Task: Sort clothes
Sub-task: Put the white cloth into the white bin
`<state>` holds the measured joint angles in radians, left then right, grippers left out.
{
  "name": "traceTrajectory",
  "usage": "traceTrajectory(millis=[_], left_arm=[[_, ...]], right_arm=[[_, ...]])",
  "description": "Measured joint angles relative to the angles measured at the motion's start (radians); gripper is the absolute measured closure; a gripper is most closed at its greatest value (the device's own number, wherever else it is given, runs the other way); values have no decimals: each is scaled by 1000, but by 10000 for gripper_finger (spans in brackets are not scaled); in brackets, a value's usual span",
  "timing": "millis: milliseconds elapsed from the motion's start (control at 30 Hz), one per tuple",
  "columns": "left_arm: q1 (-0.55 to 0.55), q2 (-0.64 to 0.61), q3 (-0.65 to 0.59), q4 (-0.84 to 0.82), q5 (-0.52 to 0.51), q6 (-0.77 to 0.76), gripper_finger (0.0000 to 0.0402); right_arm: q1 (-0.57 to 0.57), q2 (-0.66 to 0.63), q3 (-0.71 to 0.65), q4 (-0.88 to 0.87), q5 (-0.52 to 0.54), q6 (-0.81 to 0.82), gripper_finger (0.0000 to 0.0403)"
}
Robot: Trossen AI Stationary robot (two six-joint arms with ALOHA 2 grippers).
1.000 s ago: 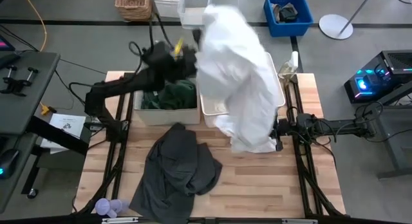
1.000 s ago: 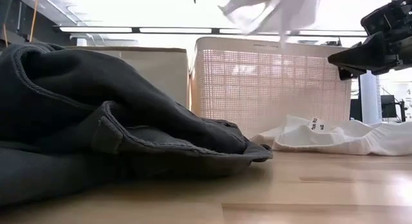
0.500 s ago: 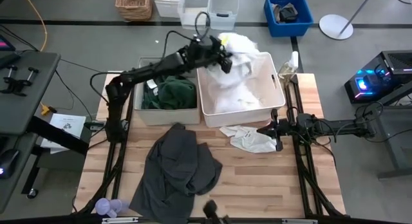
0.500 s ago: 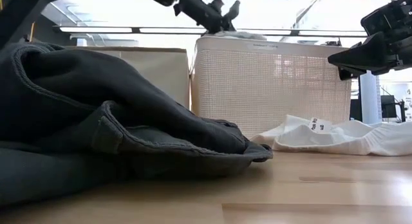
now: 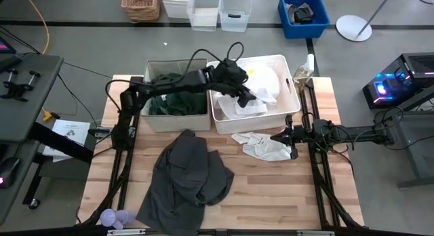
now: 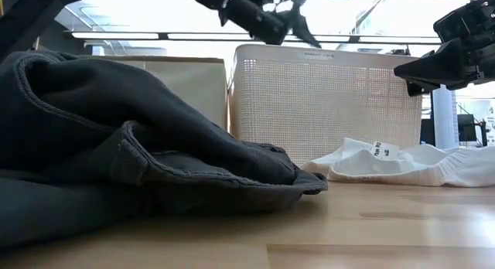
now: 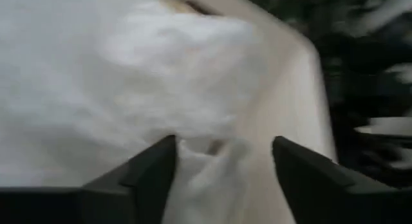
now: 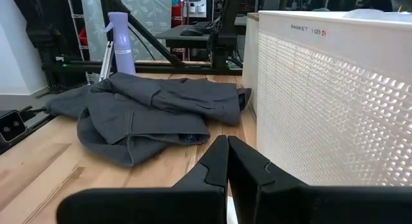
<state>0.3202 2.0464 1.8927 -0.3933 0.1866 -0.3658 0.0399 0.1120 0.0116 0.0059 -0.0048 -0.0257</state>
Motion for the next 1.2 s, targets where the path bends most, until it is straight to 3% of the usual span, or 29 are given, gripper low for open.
traceTrajectory(millis=[100,200,333,433,500,600,667,933,1200], left_arm=[[6,-34,44,15,126,-26,114],[11,-75,96,26,283,-66,93],[-58,-135,98,-34,308,23,89],[-190,-183,100,-161,189,221,88],[-293,-194,89,-228,30,375,88],[-419,-162,2,-182,-263,521,88],[-462,-112,-57,-105,-369,549,87],[-425,145,-82,27,-385,350,87],[-391,319,-80,223,-336,454,87]], right_arm=[[0,0,0,0,0,0,402],[0,0,0,0,0,0,402],[0,0,0,0,0,0,402],[0,0,0,0,0,0,402],[0,0,0,0,0,0,402],[0,0,0,0,0,0,402],[0,0,0,0,0,0,402],[0,0,0,0,0,0,402],[0,0,0,0,0,0,402]])
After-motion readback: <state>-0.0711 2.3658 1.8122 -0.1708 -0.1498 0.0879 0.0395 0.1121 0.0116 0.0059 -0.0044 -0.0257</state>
